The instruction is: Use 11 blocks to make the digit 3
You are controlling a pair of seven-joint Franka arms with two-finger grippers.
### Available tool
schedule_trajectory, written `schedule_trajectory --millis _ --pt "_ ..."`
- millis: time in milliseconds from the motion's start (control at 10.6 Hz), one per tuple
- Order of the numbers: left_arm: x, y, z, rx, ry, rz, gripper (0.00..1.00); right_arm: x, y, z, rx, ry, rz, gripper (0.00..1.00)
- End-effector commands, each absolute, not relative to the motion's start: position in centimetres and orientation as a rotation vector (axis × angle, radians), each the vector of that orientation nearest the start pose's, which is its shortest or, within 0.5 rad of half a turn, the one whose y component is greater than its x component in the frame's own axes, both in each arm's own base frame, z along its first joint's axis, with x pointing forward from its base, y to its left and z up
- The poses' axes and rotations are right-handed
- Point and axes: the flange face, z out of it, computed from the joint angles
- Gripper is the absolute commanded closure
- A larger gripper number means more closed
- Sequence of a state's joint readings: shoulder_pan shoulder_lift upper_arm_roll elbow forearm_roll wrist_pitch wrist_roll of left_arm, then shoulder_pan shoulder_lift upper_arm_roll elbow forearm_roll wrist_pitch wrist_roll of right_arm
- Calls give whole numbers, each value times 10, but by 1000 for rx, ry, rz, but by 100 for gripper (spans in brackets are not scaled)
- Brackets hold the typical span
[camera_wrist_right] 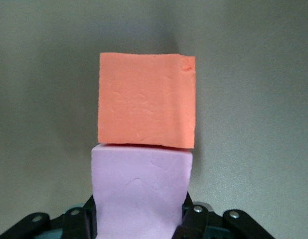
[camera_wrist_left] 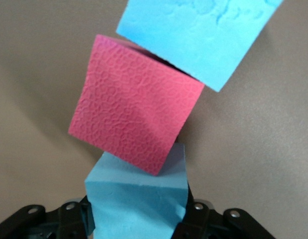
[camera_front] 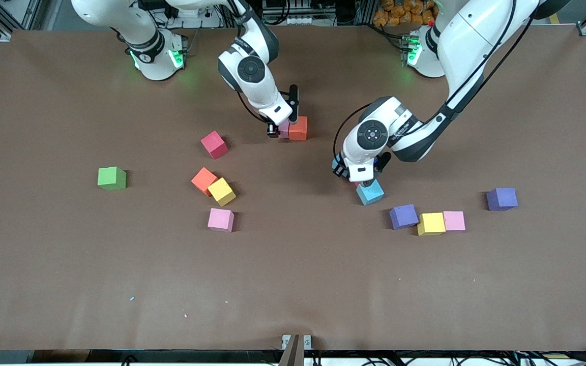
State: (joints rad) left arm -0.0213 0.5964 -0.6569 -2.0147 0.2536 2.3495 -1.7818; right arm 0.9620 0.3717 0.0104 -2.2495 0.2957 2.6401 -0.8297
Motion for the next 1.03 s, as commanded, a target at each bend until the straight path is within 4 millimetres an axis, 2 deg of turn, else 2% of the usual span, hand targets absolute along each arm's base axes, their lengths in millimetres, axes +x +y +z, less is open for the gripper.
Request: schedule_trajectory --millis 0,282,470,658,846,940 --pt "463 -361 213 -2640 -1581 278 100 314 451 192 -2154 -2087 -6 100" --pt "458 -366 217 -2584 -1647 266 100 317 453 189 -2155 -2090 -5 100" --pt "458 -366 224 -2514 -1751 249 100 317 454 190 -2155 -2090 -7 100" --pt "453 -370 234 -2511 -1772 230 100 317 454 189 -2155 -2090 -7 100" --pt "447 -375 238 -2447 -1855 222 100 319 454 189 -2156 -2089 -10 95" --pt "445 -376 236 -2426 -1896 228 100 320 454 189 -2160 -2085 -10 84"
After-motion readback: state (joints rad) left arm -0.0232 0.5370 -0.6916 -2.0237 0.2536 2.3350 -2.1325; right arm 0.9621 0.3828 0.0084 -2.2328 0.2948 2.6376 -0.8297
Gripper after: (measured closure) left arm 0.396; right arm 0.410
